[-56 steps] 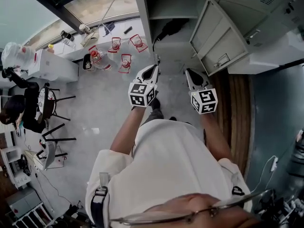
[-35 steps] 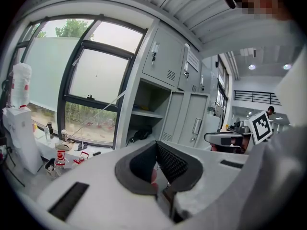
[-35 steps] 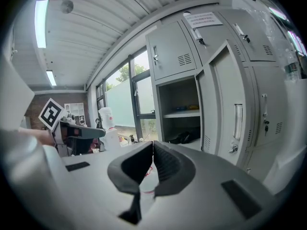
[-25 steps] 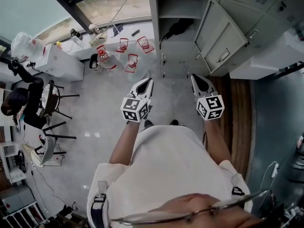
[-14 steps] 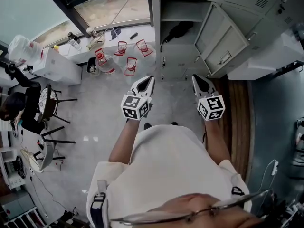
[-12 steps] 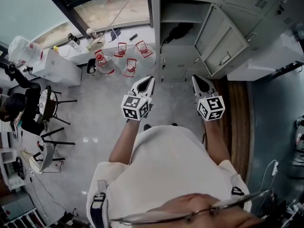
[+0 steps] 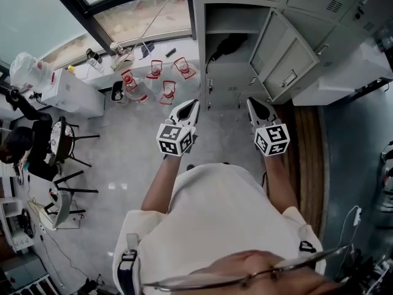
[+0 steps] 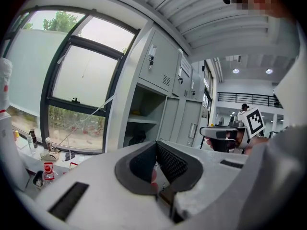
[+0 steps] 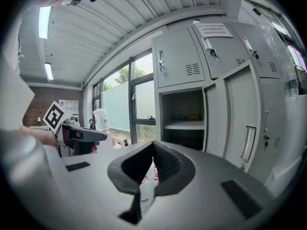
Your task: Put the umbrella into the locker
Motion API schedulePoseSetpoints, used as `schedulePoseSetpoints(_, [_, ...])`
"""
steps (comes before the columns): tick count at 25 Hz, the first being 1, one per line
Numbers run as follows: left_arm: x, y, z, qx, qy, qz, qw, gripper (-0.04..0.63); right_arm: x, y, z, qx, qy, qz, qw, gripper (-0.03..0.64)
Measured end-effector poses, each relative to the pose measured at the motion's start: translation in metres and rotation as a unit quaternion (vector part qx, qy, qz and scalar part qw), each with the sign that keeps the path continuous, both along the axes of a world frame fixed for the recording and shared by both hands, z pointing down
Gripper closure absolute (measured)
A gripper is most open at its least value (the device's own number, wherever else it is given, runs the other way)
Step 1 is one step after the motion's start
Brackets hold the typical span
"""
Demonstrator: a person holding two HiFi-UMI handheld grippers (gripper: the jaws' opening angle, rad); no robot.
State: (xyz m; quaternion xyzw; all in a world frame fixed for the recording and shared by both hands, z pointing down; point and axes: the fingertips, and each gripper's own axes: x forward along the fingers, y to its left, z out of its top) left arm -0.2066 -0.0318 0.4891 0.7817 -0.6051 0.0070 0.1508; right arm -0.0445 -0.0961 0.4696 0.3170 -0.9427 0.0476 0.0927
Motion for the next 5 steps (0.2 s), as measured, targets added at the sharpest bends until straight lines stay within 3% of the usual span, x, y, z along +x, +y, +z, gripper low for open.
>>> schedulePoseSetpoints(5, [-0.0042,-0.0047,0.0001,0.000,0.000,-0.002,1.0000,0.591,-0.0021,-0.0047,0.0010,-0.001,-0.001,0.002,1.000,0.609])
